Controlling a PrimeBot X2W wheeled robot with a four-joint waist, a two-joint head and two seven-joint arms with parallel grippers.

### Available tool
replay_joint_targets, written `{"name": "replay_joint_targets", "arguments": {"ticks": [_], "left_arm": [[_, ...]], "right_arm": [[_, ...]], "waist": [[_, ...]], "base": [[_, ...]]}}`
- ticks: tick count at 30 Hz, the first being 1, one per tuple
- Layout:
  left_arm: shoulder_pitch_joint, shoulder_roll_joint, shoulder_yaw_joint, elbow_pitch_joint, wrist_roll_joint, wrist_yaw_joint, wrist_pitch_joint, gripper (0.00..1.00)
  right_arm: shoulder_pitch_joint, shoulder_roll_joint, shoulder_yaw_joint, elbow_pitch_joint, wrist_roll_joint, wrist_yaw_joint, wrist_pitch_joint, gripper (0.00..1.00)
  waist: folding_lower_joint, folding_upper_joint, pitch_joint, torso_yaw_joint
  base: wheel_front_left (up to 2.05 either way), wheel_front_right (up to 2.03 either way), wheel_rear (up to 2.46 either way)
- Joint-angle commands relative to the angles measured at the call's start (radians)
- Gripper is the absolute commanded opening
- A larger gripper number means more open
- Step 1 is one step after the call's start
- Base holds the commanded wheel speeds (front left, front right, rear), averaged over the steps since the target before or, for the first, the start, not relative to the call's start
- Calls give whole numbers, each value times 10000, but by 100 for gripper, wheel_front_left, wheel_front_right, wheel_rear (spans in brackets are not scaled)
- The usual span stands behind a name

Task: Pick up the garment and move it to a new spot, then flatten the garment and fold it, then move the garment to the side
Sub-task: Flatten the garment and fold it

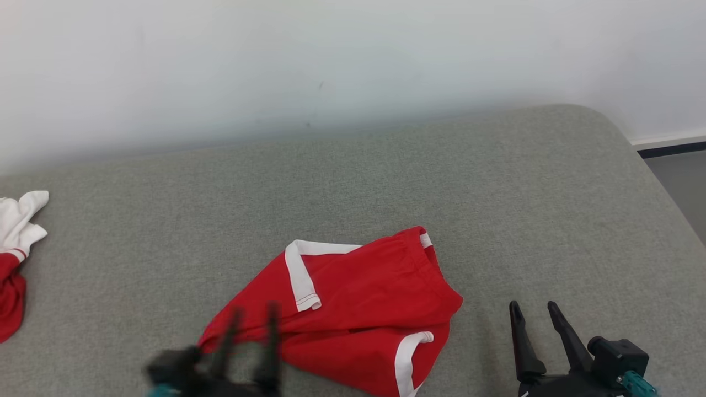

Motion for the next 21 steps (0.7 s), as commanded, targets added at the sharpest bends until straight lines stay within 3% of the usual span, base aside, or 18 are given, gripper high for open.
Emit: {"name": "replay_joint_targets", "arguments": {"ticks": [1, 4, 7, 12, 21], "left_arm": [[179, -52, -410, -116, 244, -260, 160, 100], [-173, 13, -1849, -432, 945, -952, 1007, 100], [-748, 9, -3040, -610, 1709, -1242, 1973, 100], [-1937, -293, -4644, -186, 3011, -1418, 3576, 100], [-3206, -892, -5346, 1642, 3987, -1085, 4343, 100]], "right_arm": [[63, -13, -54, -38, -67, -22, 12, 100], [61, -9, -151, -57, -58, -22, 11, 100], [4, -10, -192, -40, -16, -22, 1, 100], [-127, -10, -46, 36, 113, -22, 1, 100], [-314, -9, 58, 187, 165, -22, -77, 100]], "waist": [[1, 0, 18, 67], [1, 0, 54, 181], [1, 0, 113, 272], [1, 0, 198, 154], [1, 0, 373, -289]], "base": [[0, 0, 0], [0, 0, 0], [0, 0, 0], [0, 0, 0], [0, 0, 0]]}}
